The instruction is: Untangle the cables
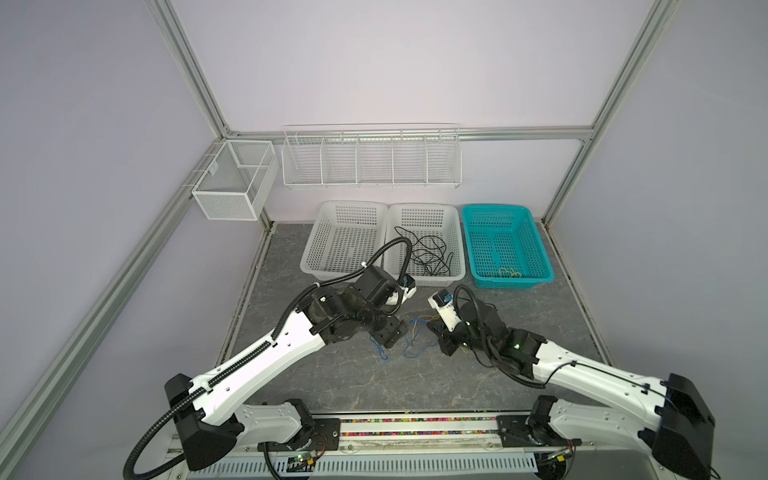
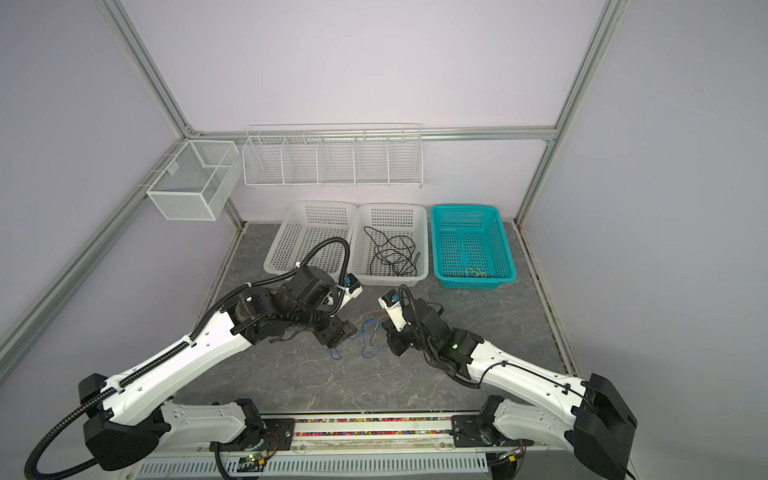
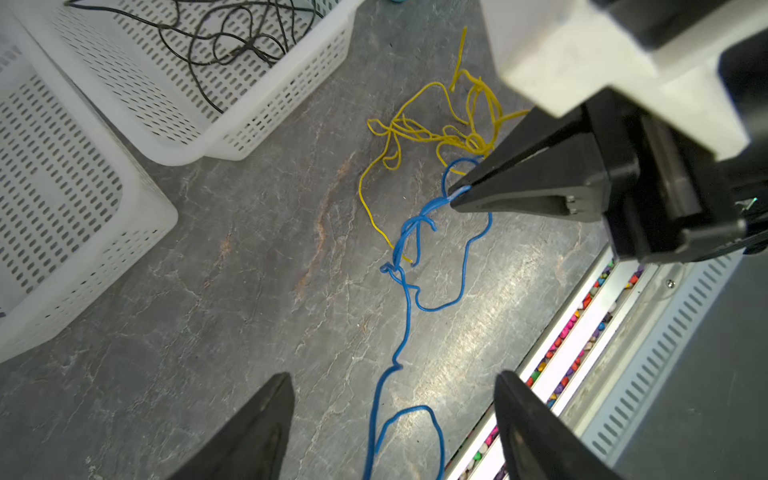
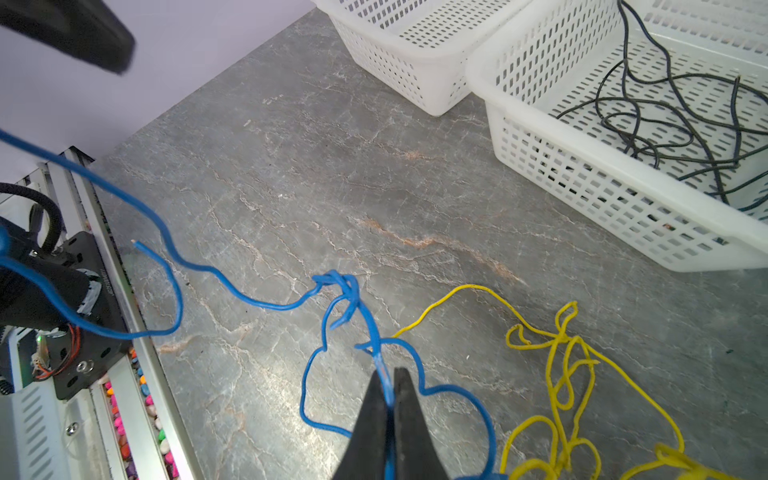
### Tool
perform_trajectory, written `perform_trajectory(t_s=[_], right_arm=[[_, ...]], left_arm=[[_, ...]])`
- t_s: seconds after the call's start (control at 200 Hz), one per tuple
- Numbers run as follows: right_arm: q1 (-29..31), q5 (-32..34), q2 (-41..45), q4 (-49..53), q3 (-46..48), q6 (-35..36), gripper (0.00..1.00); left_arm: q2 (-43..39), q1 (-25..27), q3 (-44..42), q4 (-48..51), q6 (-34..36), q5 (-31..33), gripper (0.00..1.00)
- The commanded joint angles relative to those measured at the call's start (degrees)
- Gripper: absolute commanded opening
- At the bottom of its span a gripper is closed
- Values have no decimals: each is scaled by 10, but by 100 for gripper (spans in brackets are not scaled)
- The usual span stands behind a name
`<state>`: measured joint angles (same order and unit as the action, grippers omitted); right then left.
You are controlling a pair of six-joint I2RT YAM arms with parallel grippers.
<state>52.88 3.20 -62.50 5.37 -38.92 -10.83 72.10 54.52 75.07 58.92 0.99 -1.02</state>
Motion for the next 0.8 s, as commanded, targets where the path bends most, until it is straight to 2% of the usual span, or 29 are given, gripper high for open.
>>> perform_trajectory(t_s=[0.0, 0.065, 0.175, 0.315, 0.645, 0.73, 0.795], right_arm=[[8, 0, 17, -2, -1, 18, 7], [12, -2, 22, -2, 0, 22, 7], [15, -3, 36, -2, 4, 24, 7], [17, -5, 52, -4, 8, 24, 7], [17, -1, 64, -4, 12, 24, 7], [17, 1, 64, -2, 12, 24, 7], [17, 5, 65, -2, 12, 23, 7]], left_arm=[[11, 5, 4, 32, 16, -9, 77], [12, 5, -3, 31, 17, -3, 73], [15, 7, -5, 33, 15, -7, 58], [23, 10, -10, 37, 12, -15, 48], [38, 18, -10, 46, 11, -34, 35], [39, 19, -12, 48, 11, -37, 35], [36, 19, -12, 51, 9, -33, 42]])
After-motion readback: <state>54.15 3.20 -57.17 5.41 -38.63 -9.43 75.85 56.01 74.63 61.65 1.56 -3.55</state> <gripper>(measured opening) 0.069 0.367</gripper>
